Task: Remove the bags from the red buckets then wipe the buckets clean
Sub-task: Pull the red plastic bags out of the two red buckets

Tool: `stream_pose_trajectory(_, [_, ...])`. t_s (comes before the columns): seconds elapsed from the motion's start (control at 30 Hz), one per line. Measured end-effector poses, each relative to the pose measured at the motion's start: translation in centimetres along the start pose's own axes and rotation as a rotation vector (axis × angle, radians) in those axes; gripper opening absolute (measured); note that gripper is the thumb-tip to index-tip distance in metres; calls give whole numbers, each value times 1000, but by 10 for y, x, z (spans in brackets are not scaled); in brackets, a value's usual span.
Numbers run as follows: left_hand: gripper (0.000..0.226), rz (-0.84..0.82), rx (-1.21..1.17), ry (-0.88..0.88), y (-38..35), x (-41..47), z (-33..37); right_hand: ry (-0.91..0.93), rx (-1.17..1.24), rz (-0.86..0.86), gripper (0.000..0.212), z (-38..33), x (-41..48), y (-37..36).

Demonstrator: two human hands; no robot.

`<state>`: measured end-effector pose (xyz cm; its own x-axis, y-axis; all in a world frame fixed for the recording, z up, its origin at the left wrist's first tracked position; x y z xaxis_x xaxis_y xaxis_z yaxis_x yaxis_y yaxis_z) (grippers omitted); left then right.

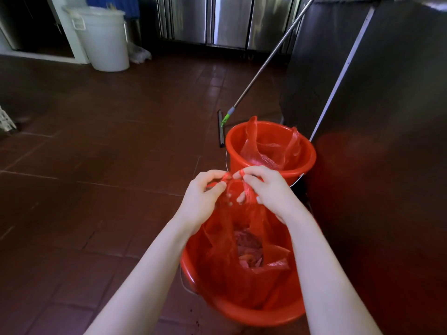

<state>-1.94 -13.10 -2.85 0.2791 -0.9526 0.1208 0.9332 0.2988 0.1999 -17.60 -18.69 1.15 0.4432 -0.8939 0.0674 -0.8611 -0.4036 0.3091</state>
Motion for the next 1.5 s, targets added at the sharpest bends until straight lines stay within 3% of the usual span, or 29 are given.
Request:
stream_pose_trajectory(0.13, [21, -45, -172, 111, 0, -4, -6, 23, 10, 69, 18, 12, 1, -8])
stream_pose_trajectory(0.37, [12, 15, -224, 148, 0, -4, -17, -50, 159, 106, 8, 18, 0, -15])
stream_pose_trajectory(0.5, [38, -25, -240, 214, 3, -3, -21, -21, 211, -55, 19, 13, -4, -15])
stream_pose_trajectory(0.6, [26, -101, -234, 191, 3, -4, -21, -6, 119, -209, 29, 10, -6, -10])
stream_pose_trajectory(0.7, [21, -66, -200, 212, 1, -5, -22, -32, 128, -288, 19, 11, -7, -7])
stream_pose_trajectory(0.87, [19, -74, -189, 153, 2, -2, -23, -17, 200, -94, 11, 19, -5, -14])
stream_pose_trajectory(1.03, [14, -271, -193, 175, 6, -4, -21, 3, 139, 177, 12, 34, 1, -15])
stream_pose_trajectory(1.23, [18, -432, -159, 138, -9, -11, -16, 95, 20, 218, 9, 35, 6, -18])
stream_pose_trajectory(1.43, [23, -418, 39, 57, -16, -11, -15, 94, -51, 273, 14, 41, 3, -13])
stream_pose_trajectory(1.5, [24, -355, 195, -58, -16, -10, -14, 21, -103, 281, 11, 43, 2, -16])
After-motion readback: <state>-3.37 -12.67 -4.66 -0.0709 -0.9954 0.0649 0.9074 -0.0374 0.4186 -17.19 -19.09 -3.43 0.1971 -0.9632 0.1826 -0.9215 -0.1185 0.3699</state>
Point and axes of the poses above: each hand's wrist, its own x-axis towards the middle knuckle, its own y-axis out of the back of the hand, z = x × y, the point moved 1 cm from there along x, towards the middle knuckle, and after that the axes turned 8 degrees about x, right-handed, at the moved point
